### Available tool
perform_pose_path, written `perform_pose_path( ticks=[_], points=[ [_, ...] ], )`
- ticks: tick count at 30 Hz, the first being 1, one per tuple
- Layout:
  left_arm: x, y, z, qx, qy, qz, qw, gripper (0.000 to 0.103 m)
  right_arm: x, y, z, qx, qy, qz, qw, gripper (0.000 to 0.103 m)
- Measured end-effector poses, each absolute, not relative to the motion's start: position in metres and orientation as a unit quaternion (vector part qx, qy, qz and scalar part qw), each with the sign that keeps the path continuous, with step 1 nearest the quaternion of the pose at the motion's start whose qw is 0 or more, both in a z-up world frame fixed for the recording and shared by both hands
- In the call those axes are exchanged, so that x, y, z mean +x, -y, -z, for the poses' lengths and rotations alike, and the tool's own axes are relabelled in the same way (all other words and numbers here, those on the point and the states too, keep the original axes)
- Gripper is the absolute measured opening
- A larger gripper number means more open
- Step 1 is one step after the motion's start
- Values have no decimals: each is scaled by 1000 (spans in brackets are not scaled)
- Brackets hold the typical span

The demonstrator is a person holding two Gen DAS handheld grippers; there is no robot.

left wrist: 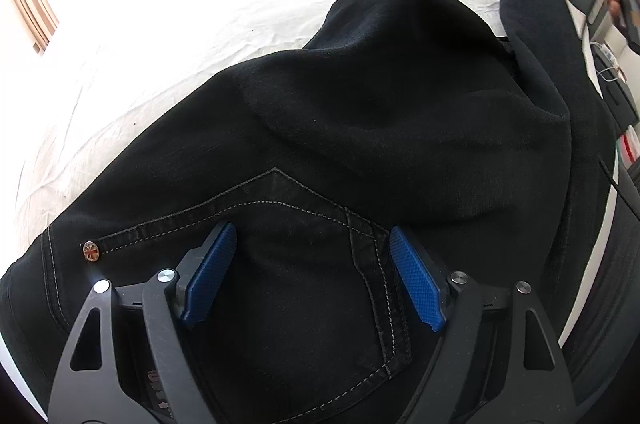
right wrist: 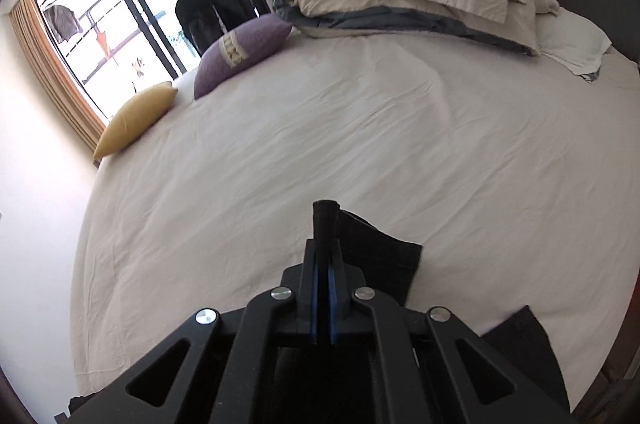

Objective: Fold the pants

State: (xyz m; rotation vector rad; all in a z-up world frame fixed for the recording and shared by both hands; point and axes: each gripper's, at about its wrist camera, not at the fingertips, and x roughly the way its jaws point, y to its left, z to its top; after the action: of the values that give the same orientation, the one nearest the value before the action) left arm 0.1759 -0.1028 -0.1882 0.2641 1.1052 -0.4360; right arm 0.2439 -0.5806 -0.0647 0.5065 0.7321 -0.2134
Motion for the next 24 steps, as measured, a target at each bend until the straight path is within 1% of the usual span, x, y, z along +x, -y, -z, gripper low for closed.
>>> perform_pose_path(
  ticks=[2,4,6,8,11,13,19,22,24],
  points=[
    [178,101,190,116,-521,201,821,79,192,613,67,285,-325,138,891,4],
    [180,100,190,104,-524,193,823,81,149,643,90,335,-315,175,871,4],
    [182,102,189,95,-528,187,823,87,111,669,131,397,-325,201,834,4],
    [183,106,190,94,-530,180,823,95,85,679,170,433,-342,221,804,4],
    [184,112,193,100,-531,173,823,101,62,679,204,474,-342,226,779,4],
    [185,113,193,103,-531,171,823,101,55,676,209,489,-332,221,776,4],
    [183,115,192,114,-530,184,820,101,35,677,190,507,-295,208,783,4],
    [178,116,194,128,-527,198,817,101,28,682,186,510,-290,211,782,4],
    [175,116,194,137,-523,205,815,101,22,686,191,536,-289,211,765,4]
  ],
)
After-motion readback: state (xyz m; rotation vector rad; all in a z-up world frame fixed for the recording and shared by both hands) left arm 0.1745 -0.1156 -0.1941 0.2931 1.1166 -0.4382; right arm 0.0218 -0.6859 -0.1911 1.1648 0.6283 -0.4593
